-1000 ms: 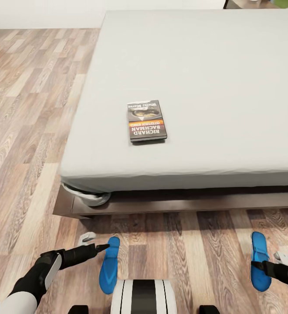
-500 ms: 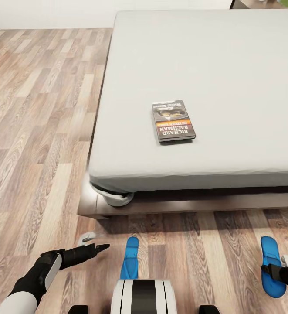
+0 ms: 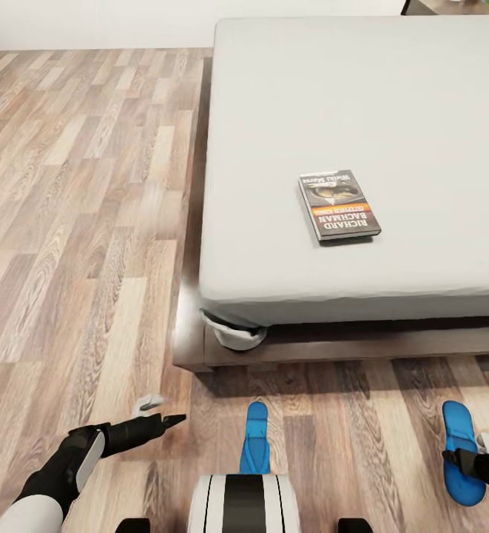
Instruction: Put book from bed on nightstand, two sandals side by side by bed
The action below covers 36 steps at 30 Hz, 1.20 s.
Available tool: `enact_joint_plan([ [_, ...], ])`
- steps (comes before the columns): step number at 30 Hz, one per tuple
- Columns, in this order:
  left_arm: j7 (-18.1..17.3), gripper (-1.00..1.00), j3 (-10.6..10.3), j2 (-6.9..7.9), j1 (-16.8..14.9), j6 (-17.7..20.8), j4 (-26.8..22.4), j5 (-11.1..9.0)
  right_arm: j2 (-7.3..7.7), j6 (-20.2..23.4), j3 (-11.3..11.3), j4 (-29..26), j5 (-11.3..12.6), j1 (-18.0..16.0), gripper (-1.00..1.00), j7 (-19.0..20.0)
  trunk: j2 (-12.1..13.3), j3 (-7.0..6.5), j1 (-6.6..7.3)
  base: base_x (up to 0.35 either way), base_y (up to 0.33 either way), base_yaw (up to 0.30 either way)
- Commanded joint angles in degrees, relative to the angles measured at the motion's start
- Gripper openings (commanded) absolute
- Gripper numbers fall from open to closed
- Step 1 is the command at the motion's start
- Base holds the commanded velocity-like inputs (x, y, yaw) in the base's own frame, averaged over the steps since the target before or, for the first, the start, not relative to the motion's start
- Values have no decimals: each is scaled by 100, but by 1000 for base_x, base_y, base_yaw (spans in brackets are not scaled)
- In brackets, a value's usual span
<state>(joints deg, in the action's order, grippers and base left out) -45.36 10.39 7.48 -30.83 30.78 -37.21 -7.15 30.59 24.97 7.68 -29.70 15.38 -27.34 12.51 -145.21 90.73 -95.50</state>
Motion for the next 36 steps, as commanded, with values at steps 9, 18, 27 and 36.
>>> enact_joint_plan([
  [9, -8, 100, 6, -1, -2, 42, 3, -32, -1, 43, 26, -15, 17, 0, -100, 15, -1, 3, 1, 0, 290, 0],
  [18, -8, 100, 6, -1, -2, 41, 3, -32, -1, 37, 31, -18, 18, 0, -100, 23, -1, 3, 1, 0, 290, 0],
  [27, -8, 100, 6, -1, -2, 42, 3, -32, -1, 39, 32, -13, 18, 0, -100, 24, -1, 3, 1, 0, 290, 0],
  [36, -8, 100, 6, -1, -2, 42, 3, -32, -1, 39, 32, -10, 18, 0, -100, 24, -1, 3, 1, 0, 290, 0],
])
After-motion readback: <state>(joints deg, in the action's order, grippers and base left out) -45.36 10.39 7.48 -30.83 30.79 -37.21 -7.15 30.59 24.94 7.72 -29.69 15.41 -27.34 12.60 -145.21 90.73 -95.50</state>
